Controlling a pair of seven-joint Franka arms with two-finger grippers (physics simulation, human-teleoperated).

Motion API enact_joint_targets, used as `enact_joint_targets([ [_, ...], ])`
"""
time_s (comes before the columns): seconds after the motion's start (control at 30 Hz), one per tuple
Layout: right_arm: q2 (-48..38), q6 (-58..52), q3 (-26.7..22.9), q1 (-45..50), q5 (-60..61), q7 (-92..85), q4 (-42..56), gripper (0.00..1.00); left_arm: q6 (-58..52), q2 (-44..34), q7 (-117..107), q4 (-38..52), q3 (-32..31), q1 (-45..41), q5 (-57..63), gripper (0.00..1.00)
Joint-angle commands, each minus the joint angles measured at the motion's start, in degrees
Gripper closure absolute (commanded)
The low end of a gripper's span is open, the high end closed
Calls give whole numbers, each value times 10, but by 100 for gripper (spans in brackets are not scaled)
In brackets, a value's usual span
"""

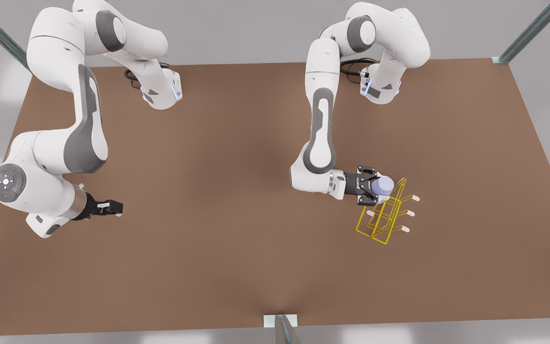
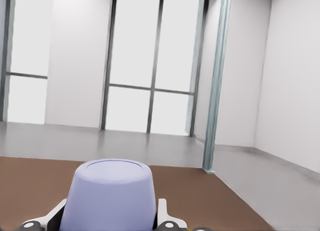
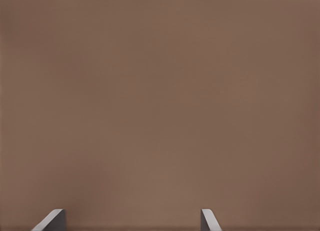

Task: Place the cup on the cup holder

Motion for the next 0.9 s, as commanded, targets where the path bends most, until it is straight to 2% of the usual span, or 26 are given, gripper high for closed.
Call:
enact_joint_targets([
  [0.0, -1, 0, 0, 0, 0, 0, 0, 0, 0, 0, 1, 3, -2, 1, -2, 25],
  [0.17, -1, 0, 0, -1, 0, -1, -1, 0, 0, 1, 0, 3, -8, 6, 1, 22],
  [0.2, -1, 0, 0, -1, 0, -1, -1, 0, 0, 1, 2, 3, -8, 6, 2, 0],
  [0.37, -1, 1, 0, -1, 0, -1, 0, 0, -8, -4, 2, 1, -6, 8, 4, 0],
  [0.4, -1, 4, 0, -1, 0, -1, -1, 0, -27, -54, 14, -7, -6, 0, 4, 0],
  [0.43, -1, 4, 0, -1, 0, -1, -1, 0, -91, -180, 66, -2, -57, -2, -6, 0],
  [0.47, -1, 4, 0, -1, 0, -1, -1, 0, -133, -250, 188, 6, -83, -2, -70, 0],
  [0.5, -1, 4, 0, -1, 0, -1, -1, 0, -200, -294, 383, 85, -77, 2, -186, 0],
  [0.53, -1, 4, 0, -1, 0, -1, -1, 0, -248, -311, 600, 138, -76, 25, -250, 0],
  [0.6, -1, 4, 0, -1, 0, -1, -1, 0, -248, -364, 938, 196, -76, 112, -353, 0],
  [0.63, -1, 4, 0, -1, 0, -1, -1, 0, -246, -391, 1059, 197, -95, 164, -372, 0],
  [0.67, -1, 4, 0, -1, 0, -1, -1, 0, -244, -404, 1194, 200, -198, 263, -368, 0],
  [0.7, -1, 4, 0, -1, 0, -1, -1, 0, -230, -422, 1328, 209, -369, 427, -339, 0],
  [0.73, -1, 4, 0, -1, 0, -1, -1, 0, -204, -443, 1402, 195, -492, 538, -286, 0],
  [0.77, -1, 4, 0, -1, 0, -2, -1, 0, -144, -492, 1391, 127, -546, 607, -290, 0],
  [0.8, -1, 4, 0, -1, 0, -2, -1, 0, -107, -514, 1388, 107, -546, 613, -300, 0],
  [0.87, -1, 4, 0, -2, 0, -2, -1, 0, -130, -511, 1377, 116, -543, 613, -311, 0],
])
